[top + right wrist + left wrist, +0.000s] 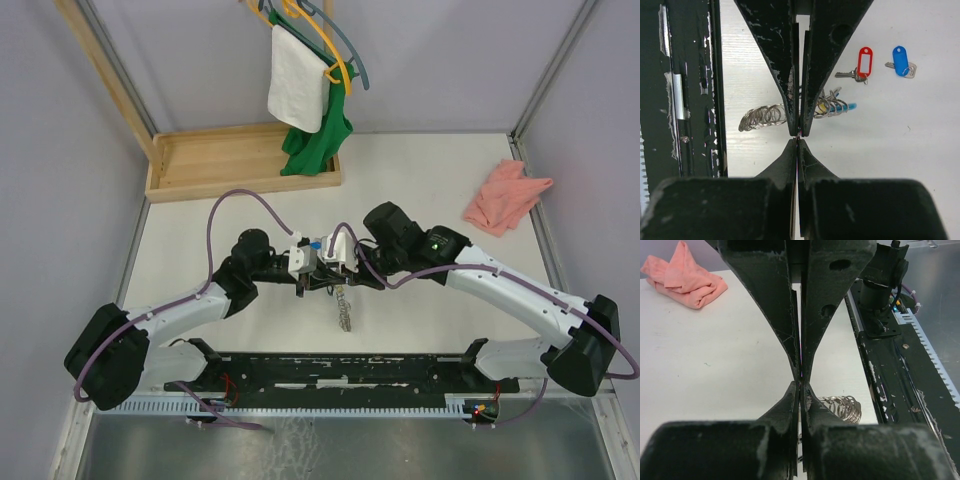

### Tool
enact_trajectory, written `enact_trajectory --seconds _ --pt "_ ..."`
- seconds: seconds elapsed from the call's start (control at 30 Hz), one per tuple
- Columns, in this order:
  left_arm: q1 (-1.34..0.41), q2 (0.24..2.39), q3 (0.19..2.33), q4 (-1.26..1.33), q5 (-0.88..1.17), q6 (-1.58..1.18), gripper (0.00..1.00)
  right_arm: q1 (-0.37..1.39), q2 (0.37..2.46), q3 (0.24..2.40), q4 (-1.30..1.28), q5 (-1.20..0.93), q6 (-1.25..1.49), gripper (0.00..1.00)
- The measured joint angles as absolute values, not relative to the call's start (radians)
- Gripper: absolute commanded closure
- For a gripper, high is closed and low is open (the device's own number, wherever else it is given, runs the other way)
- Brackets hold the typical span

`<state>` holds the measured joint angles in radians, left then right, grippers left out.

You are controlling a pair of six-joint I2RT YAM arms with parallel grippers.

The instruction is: Put the keys on the keyring

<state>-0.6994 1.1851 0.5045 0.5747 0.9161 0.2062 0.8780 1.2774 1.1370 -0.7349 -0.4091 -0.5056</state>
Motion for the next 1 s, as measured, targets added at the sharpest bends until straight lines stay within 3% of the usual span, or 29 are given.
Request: enact_trajectory --seconds 0.17,0.37,0.77,1.0 --pt "-0.697 1.182 0.508 0.576 0.916 0.207 0.97 0.88 1.242 1.106 -0.693 -0.392 -0.499 0.8" --pt "-0.697 1.158 0.439 0.669 0.854 0.189 0.97 0.88 1.092 0.945 -0.488 -0.351 -0.464 0.71" --pt "-0.697 1.14 0.315 0.926 0.784 0.131 0.97 0.77 0.924 0.601 -0.043 -0.434 -0.339 0.68" --pt "-0.697 1.14 0.292 0.98 0.772 0.118 0.97 0.73 0.918 0.525 0.104 -0.547 -0.28 0.68"
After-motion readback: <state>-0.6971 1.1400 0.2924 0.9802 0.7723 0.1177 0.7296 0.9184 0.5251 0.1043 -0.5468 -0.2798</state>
